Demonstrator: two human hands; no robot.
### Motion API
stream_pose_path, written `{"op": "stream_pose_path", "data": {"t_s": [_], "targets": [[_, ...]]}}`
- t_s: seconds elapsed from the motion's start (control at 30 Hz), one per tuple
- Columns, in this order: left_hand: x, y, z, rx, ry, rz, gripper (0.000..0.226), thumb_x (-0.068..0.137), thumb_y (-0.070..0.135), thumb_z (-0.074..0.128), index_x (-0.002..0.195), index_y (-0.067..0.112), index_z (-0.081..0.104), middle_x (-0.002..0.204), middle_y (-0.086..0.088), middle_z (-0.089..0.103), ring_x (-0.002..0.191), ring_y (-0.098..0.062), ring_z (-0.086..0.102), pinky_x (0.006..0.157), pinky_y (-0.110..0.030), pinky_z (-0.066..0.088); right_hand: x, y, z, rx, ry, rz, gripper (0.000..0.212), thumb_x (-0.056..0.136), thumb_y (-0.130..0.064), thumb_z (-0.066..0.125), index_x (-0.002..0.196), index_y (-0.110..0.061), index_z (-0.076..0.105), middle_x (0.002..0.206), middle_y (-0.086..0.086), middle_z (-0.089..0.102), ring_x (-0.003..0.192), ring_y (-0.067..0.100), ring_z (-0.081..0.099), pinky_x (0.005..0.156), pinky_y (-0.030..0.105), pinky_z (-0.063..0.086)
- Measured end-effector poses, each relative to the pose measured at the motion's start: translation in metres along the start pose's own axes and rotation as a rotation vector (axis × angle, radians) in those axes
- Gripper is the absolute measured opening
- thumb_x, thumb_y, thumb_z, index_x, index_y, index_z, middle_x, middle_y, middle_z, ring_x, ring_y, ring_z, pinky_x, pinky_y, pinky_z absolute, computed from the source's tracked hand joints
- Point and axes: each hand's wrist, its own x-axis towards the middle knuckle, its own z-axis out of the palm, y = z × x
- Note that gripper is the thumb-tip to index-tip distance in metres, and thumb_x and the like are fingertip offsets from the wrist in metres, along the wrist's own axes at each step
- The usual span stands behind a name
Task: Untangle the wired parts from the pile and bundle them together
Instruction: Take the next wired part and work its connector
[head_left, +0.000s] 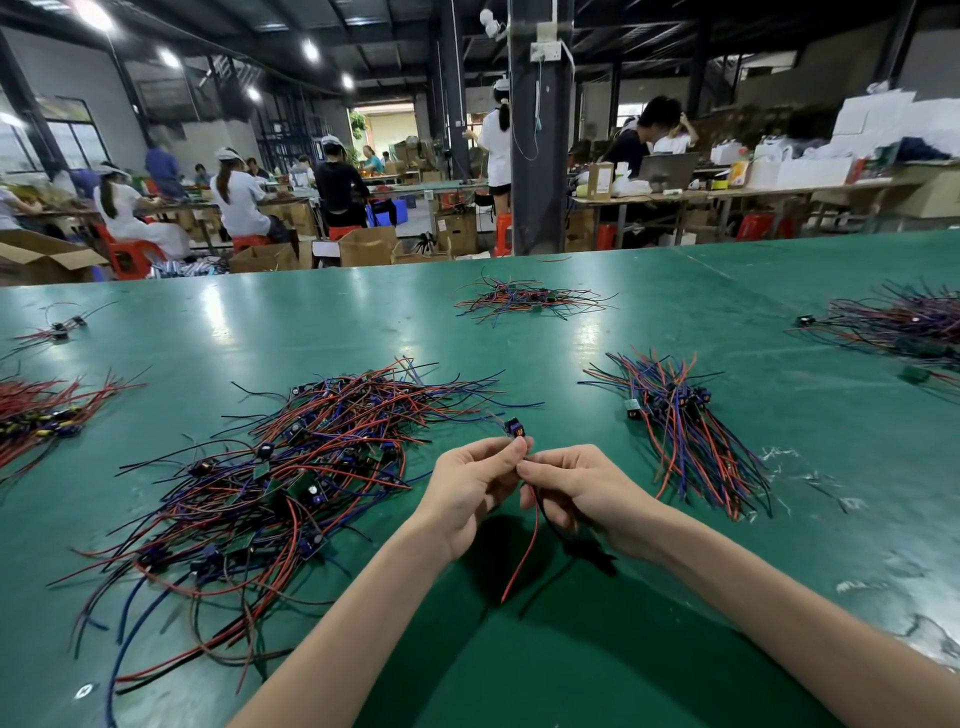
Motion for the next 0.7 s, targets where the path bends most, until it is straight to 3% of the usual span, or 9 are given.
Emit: {"op": "stream_pose_path", "data": {"t_s": [0.13, 0.23, 0.47, 0.6, 0.7], "targets": [[-0.0006, 0.0, 0.0003, 0.051, 0.012, 0.03, 0.002, 0.08, 0.006, 0.069, 0.082, 0.005, 0.069, 0.077, -0.003, 0.072, 0.058, -0.006, 0.061, 0.059, -0.014, 0.051, 0.0022, 0.0032, -0.0013, 0.041, -0.027, 0.017, 0.025, 0.095, -0.015, 0.052, 0.085, 0.003, 0.067, 0.066, 0.019, 0.057, 0.031, 0.006, 0.036, 0.032, 0.016, 0.025], [-0.0004, -0.0014, 0.0006, 0.107, 0.023, 0.075, 0.003, 0.08, 0.004, 0.07, 0.081, 0.002, 0.067, 0.077, -0.008, 0.07, 0.06, -0.01, 0.061, 0.059, -0.014, 0.051, 0.0029, 0.0047, -0.0016, 0.056, -0.047, 0.021, 0.021, 0.096, -0.011, 0.051, 0.092, 0.0, 0.068, 0.062, 0.006, 0.064, 0.031, 0.004, 0.039, 0.031, 0.015, 0.027], [-0.0007, -0.0022, 0.0002, 0.231, 0.022, 0.213, 0.019, 0.077, 0.008, 0.073, 0.084, -0.008, 0.067, 0.082, -0.021, 0.06, 0.074, -0.025, 0.045, 0.066, -0.028, 0.042, 0.0, 0.0, 0.0009, -0.014, -0.069, -0.015, 0.024, 0.098, -0.007, 0.045, 0.088, -0.005, 0.067, 0.058, 0.005, 0.065, 0.028, 0.004, 0.039, 0.03, 0.015, 0.029], [-0.0006, -0.0029, 0.0002, 0.287, 0.022, 0.259, 0.013, 0.077, 0.009, 0.074, 0.079, -0.003, 0.068, 0.075, -0.018, 0.061, 0.059, -0.018, 0.046, 0.057, -0.021, 0.041, -0.0008, 0.0003, 0.0021, -0.029, -0.074, 0.009, 0.023, 0.099, -0.009, 0.044, 0.092, 0.0, 0.064, 0.055, 0.004, 0.065, 0.026, 0.005, 0.035, 0.029, 0.015, 0.025], [0.0021, -0.0038, -0.0004, 0.325, 0.047, 0.285, 0.009, 0.078, 0.005, 0.073, 0.07, 0.005, 0.068, 0.063, -0.005, 0.064, 0.05, -0.008, 0.05, 0.052, -0.017, 0.041, -0.0008, 0.0017, 0.0032, -0.032, -0.067, 0.019, 0.024, 0.099, -0.012, 0.045, 0.09, 0.002, 0.063, 0.051, 0.004, 0.062, 0.024, 0.005, 0.029, 0.028, 0.014, 0.018]]}}
